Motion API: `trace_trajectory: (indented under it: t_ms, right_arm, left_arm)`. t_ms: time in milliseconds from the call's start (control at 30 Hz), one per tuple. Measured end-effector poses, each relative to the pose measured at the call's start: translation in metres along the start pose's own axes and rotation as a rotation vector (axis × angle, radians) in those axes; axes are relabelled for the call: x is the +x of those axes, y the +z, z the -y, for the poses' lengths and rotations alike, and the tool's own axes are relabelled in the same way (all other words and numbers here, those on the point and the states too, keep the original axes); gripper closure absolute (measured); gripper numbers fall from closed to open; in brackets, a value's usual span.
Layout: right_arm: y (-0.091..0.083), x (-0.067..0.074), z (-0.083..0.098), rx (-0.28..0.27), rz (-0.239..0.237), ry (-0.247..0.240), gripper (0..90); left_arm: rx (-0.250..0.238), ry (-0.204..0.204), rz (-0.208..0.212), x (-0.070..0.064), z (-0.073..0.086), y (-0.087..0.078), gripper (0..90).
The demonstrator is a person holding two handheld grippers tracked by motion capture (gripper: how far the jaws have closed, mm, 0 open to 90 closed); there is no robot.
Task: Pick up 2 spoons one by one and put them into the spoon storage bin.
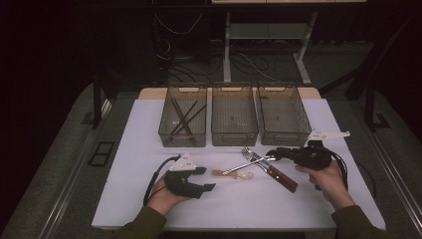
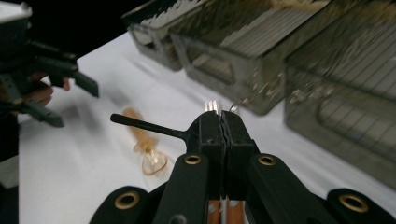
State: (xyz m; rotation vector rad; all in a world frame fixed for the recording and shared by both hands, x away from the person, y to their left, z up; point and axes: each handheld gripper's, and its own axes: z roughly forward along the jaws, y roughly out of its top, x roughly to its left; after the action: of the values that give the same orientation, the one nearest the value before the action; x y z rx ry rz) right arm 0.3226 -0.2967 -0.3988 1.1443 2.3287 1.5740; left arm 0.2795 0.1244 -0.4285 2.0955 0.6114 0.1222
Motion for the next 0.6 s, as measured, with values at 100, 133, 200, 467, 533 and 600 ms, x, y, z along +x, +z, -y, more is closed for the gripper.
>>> trace_trajectory:
  t_ms: [100,133,200,467,533,600]
  right_arm:
    - [-0.004,-0.001,-0.008,-0.012,0.027,-0.016,88.8]
    - [-0.004,-0.002,-0.011,-0.021,0.039,-0.02,88.8]
    - [-0.006,-0.002,-0.018,-0.032,0.05,-0.022,88.8]
    - [-0.01,-0.01,-0.047,-0.083,0.1,-0.032,88.8]
    - [-0.008,-0.013,-0.056,-0.082,0.118,-0.034,88.8]
    - [-0.005,-0.016,-0.064,-0.085,0.127,-0.029,88.8]
  left_arm:
    - [0.002,-0.013,-0.006,0.004,0.011,-0.01,26.5]
    - [0.003,-0.011,-0.009,0.005,0.014,-0.013,24.4]
    - [-0.005,-0.015,-0.01,0.007,0.019,-0.019,20.6]
    - [-0.033,-0.049,-0.032,0.014,0.029,-0.029,8.0]
    - [-0.035,-0.047,-0.045,0.014,0.029,-0.029,3.9]
    - [-0.047,-0.052,-0.056,0.014,0.028,-0.029,0.0]
